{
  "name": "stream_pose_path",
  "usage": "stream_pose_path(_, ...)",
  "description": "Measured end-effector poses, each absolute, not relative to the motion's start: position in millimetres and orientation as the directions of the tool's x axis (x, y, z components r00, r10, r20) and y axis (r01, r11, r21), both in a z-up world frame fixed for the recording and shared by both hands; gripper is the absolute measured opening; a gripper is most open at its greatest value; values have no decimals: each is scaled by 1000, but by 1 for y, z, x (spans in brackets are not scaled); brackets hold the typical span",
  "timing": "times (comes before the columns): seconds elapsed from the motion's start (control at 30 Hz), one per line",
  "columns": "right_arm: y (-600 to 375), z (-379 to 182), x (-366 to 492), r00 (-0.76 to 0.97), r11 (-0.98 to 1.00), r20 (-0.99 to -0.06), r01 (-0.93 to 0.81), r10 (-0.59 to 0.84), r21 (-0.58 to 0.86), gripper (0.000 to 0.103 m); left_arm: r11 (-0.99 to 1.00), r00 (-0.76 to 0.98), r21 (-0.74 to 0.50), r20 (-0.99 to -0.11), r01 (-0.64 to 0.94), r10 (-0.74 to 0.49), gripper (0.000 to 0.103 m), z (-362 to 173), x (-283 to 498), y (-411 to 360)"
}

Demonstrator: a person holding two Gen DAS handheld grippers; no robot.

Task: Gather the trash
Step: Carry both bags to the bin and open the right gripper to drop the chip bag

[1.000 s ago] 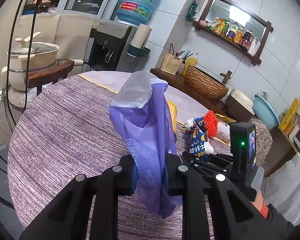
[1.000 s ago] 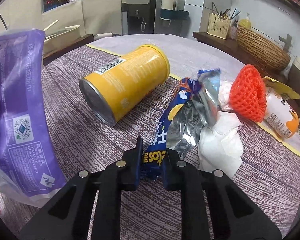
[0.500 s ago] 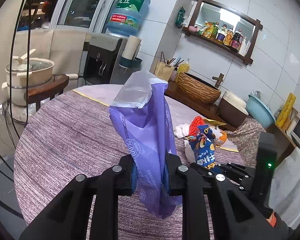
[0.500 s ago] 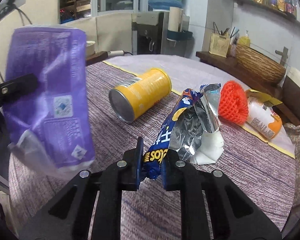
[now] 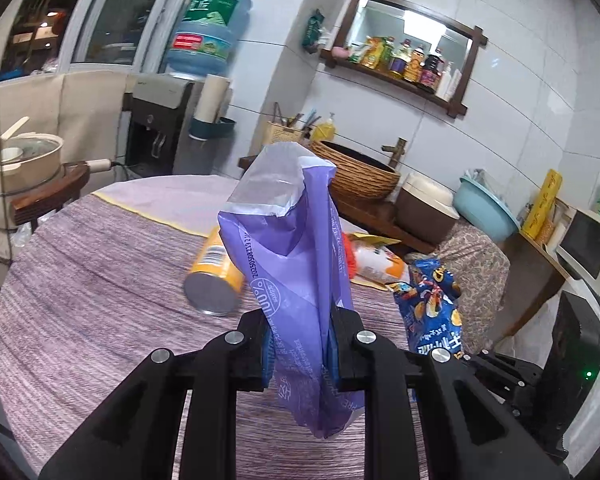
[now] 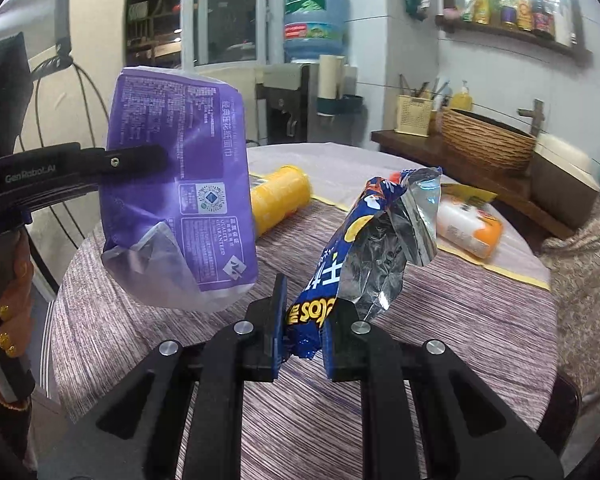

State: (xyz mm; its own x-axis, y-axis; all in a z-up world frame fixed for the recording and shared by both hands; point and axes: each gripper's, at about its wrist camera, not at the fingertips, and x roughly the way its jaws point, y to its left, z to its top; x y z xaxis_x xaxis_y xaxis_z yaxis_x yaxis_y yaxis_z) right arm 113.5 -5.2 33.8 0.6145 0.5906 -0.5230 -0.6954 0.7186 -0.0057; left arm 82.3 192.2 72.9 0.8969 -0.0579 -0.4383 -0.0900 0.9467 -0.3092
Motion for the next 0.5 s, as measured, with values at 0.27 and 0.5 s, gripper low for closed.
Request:
stream_pose_path(0.27, -92, 31, 120, 707, 823, -507, -568, 494, 9, 16, 947, 871, -316, -449, 54, -200, 20, 69, 116, 125)
stream_pose_path(0.5, -183, 14, 133, 769, 911, -525, -411, 364, 30, 16, 925, 821, -320, -458, 206, -341, 20, 63, 147, 45)
